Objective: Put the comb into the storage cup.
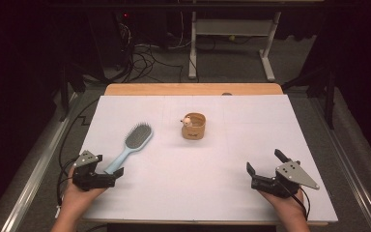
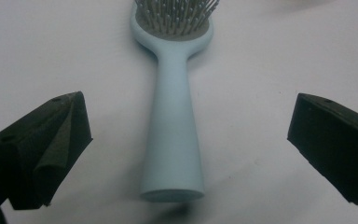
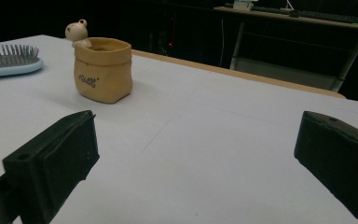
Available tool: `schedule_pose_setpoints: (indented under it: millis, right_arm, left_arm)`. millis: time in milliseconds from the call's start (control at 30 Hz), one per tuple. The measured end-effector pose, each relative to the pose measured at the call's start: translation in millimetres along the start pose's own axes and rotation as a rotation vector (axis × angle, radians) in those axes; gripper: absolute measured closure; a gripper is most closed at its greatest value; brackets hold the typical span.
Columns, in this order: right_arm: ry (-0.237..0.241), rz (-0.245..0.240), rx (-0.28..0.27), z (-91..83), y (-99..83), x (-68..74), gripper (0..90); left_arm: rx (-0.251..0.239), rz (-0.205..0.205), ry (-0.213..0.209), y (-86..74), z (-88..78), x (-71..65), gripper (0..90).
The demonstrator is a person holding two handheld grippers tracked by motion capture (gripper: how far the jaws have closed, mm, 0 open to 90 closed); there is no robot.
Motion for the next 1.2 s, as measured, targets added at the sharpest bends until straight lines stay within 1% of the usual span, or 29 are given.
schedule_pose_setpoints:
  millis: [67,167,267,300,367,500,567,633,667,700,767,833,867,933,1000,1033,1100,1200]
  right_arm:
    - [0.002,0.004,0.006,0.0,-0.7,0.9,0.2]
    - [0.012,-0.012,0.017,-0.7,-1.5,3.0,0.2]
    - [0.017,-0.055,0.029,-3.7,-4.2,6.8,0.2]
    - [0.021,-0.061,0.027,-4.7,-5.0,7.7,0.2]
    - [0.024,-0.064,0.023,-6.6,-5.2,8.0,0.2]
    - [0.029,-0.054,0.017,-6.9,-4.6,7.3,0.2]
    - [0.032,-0.055,0.020,-6.2,-5.3,7.1,0.2]
    - [0.034,-0.048,0.019,-6.5,-5.0,6.1,0.2]
    - [0.035,-0.046,0.016,-6.8,-4.7,5.5,0.2]
    - [0.034,-0.044,0.014,-7.1,-4.3,5.1,0.2]
    - [0.035,-0.041,0.009,-7.5,-3.6,4.3,0.2]
    - [0.039,-0.043,0.008,-7.6,-2.9,4.0,0.2]
    - [0.038,-0.042,0.007,-7.7,-2.6,4.0,0.2]
    - [0.041,-0.043,0.001,-8.1,-1.9,3.8,0.2]
    - [0.041,-0.042,-0.001,-8.4,-1.4,3.8,0.2]
    - [0.041,-0.040,-0.002,-8.6,-1.3,3.9,0.2]
    - [0.042,-0.040,-0.002,-8.9,-1.0,4.3,0.2]
    - [0.042,-0.040,-0.005,-9.0,-0.4,4.3,0.2]
  left_arm:
    - [0.004,0.002,0.011,0.0,-0.1,1.7,0.5]
    - [0.016,0.007,0.029,-0.8,0.5,3.1,0.5]
    - [0.022,0.018,0.054,-2.2,2.5,4.1,0.5]
    - [0.025,0.024,0.062,-2.8,3.3,4.7,0.5]
    - [0.032,0.023,0.075,-3.6,4.4,5.6,0.5]
    - [0.048,0.026,0.094,-4.8,5.6,6.7,0.6]
    - [0.066,0.021,0.111,-5.7,6.9,6.2,1.5]
    - [0.058,0.021,0.110,-3.4,7.6,3.8,1.6]
    - [0.063,0.032,0.118,-2.8,7.9,3.1,1.6]
    - [0.057,0.034,0.122,-1.4,8.7,1.5,1.6]
    - [0.045,0.026,0.114,2.8,9.7,-2.0,1.4]
    - [0.052,0.044,0.131,6.1,11.2,-3.7,0.7]
    - [0.052,0.036,0.127,9.3,11.6,-4.9,0.7]
    - [0.052,0.042,0.138,13.6,12.6,-5.7,0.6]
    - [0.053,0.027,0.121,17.3,13.0,-7.9,0.6]
    - [0.064,0.026,0.120,19.0,13.9,-8.7,0.6]
    - [0.067,0.030,0.122,21.0,15.6,-10.9,0.5]
    - [0.075,0.022,0.113,25.5,18.7,-15.1,0.5]
Point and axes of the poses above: each handheld gripper's, and its own axes: z roughly forward along the jaws, y roughly out of its top, x roughly to its left, the point moved 4 cm from there along z, roughly forward along the jaws, and after that the axes turned 11 degrees about x, right-handed, at the moved point
